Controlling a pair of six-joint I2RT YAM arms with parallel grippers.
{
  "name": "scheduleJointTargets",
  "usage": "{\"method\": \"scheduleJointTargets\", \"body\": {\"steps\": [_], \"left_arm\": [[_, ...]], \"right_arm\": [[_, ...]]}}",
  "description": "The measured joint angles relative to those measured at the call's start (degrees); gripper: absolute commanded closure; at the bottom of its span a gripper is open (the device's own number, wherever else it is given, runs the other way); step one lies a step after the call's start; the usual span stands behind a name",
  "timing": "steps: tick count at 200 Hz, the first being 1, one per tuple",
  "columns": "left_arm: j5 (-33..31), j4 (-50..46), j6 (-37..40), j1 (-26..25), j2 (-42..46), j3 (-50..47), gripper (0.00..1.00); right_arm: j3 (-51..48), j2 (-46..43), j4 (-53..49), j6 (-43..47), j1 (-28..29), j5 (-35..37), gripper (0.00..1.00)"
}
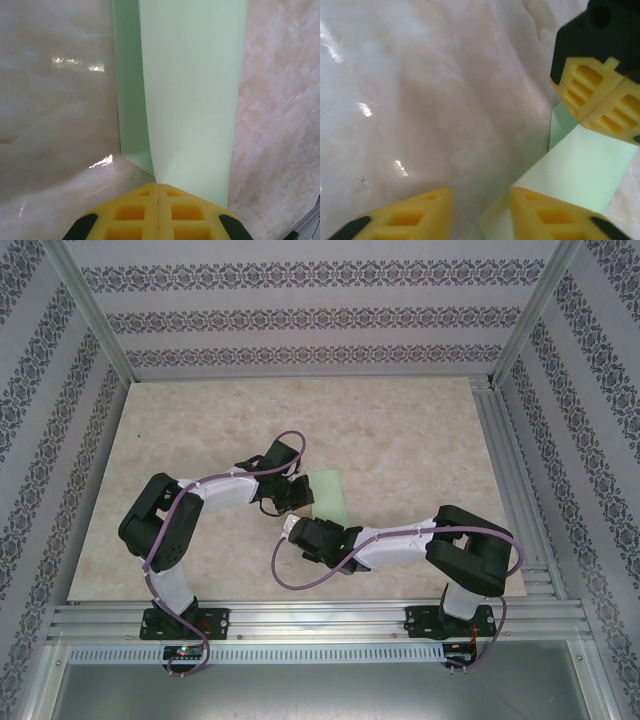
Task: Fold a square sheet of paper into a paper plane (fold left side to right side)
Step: Third fold the triangle at the center of the table.
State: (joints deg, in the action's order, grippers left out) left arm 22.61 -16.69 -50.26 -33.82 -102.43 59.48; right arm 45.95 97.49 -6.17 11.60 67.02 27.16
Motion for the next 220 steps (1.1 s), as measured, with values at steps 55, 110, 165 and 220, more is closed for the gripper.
{"method": "scheduleJointTargets", "body": {"steps": [55, 110, 165, 220], "left_arm": [[0.0, -1.2, 0.1, 0.0, 0.0, 0.3, 1.00], [-1.1, -6.1, 3.0, 0.1, 2.8, 2.4, 0.78], [-1.6, -10.5, 6.5, 2.5, 7.8, 6.0, 0.65], [2.1, -10.7, 8.3, 3.4, -2.1, 15.6, 0.81]], "right_arm": [[0.1, -0.2, -1.5, 0.0, 0.0, 1.3, 1.00], [0.2, -3.5, -4.2, -0.1, -1.2, -1.4, 1.00], [0.9, -3.9, -5.6, -1.2, -2.7, -5.9, 1.00], [1.6, -3.9, -6.4, -1.6, -3.7, -9.3, 1.00]]}}
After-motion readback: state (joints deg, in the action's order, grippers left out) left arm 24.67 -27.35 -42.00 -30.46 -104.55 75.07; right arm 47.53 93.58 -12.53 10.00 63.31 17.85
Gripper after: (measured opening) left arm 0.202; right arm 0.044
